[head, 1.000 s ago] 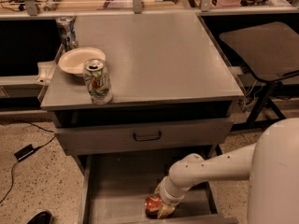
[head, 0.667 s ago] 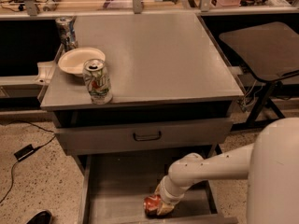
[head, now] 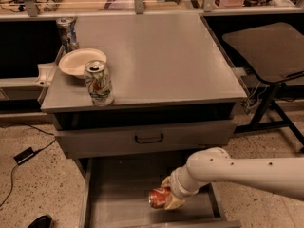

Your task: Pick coke can from middle drawer and place on counter

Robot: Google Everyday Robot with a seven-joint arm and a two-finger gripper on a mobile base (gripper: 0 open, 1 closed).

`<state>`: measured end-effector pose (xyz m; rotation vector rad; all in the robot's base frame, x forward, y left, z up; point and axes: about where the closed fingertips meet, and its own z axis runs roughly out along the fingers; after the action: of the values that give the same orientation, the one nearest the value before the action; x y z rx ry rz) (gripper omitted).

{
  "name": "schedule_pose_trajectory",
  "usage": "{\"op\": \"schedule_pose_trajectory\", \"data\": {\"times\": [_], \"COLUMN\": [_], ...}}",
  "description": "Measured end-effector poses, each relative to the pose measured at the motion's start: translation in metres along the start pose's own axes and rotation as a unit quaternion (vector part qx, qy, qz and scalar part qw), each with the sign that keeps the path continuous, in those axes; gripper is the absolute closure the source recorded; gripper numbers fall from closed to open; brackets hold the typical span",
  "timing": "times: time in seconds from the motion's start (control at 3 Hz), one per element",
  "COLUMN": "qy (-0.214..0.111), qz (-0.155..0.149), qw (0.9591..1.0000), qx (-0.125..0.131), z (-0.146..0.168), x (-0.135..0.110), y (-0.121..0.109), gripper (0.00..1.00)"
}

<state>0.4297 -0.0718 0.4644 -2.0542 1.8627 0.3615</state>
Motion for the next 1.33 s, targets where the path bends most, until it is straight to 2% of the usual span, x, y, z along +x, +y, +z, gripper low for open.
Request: {"op": "schedule_pose_trajectory", "data": {"times": [0.33,0.67,1.0,1.33], "qy": [-0.020,-0.006,0.020,0.049], "qz": [-0.015,-0.035,-0.054,-0.069], "qw": [0.9981,0.9935,0.9906,0.9894], "qx": [0.056,0.108,0.124,0.118], "z": [-0.099,-0.222,-0.307,-0.372], "x": [-0.016,-0.007,-0.006,-0.017], "y": [-0.025,-0.052,-0.074,-0.099], "gripper": [1.00,1.00,1.00,1.00]}}
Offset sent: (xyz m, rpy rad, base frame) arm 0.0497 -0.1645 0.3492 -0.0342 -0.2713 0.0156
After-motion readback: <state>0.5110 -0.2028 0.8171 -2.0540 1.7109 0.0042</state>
